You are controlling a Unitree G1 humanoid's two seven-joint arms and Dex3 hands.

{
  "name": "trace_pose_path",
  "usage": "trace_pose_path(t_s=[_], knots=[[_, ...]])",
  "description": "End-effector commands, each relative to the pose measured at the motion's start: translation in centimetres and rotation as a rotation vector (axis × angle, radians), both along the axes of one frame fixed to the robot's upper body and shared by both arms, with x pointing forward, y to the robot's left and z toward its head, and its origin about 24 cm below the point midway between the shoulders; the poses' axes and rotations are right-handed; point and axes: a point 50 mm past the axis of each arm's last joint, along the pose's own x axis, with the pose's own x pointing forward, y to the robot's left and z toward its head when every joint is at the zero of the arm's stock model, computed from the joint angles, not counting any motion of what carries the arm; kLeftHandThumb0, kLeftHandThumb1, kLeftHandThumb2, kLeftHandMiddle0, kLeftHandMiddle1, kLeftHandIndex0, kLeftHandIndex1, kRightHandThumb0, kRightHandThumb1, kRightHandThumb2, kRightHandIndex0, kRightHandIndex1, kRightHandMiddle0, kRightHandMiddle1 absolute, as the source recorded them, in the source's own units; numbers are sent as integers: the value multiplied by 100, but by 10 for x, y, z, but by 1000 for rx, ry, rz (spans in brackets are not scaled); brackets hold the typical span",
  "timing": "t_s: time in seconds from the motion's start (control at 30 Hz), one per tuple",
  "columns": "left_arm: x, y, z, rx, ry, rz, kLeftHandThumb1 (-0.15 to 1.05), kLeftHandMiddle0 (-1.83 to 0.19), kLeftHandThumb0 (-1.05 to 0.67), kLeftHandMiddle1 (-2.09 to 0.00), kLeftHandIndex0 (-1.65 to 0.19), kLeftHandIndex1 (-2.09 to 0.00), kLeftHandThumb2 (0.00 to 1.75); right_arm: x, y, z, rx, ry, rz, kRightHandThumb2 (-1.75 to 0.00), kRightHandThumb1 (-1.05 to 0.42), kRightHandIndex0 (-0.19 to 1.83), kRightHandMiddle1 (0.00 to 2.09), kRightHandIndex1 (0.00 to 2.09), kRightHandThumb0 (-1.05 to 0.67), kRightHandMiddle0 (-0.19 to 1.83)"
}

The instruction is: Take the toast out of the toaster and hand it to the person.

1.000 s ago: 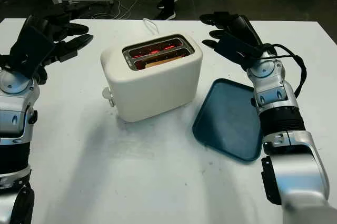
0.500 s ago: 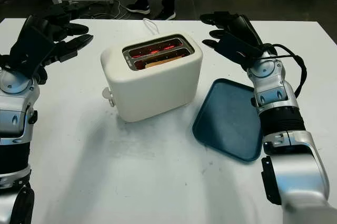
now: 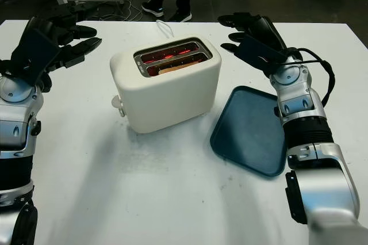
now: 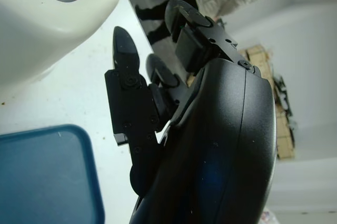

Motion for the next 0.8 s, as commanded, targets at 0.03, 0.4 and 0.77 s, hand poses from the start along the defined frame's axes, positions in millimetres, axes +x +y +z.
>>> trace_pose_path(t_s=[0.03,0.4,0.77], knots=[[-1,2,0,5,-13,4,92,-35,-18,-79,-59,-6,17,-1,1,1,-7,-12,4,-17,-92,75,1,1,-26,63],[0,1,2,3,-13,0,92,-35,-19,-79,-59,-6,16,-1,0,1,-17,-16,-4,-16,-92,74,0,0,-25,63],[0,0,2,7,-12,2,92,-35,-19,-77,-58,-5,16,0,0,2,-26,-18,-6,-15,-92,74,1,1,-28,64]])
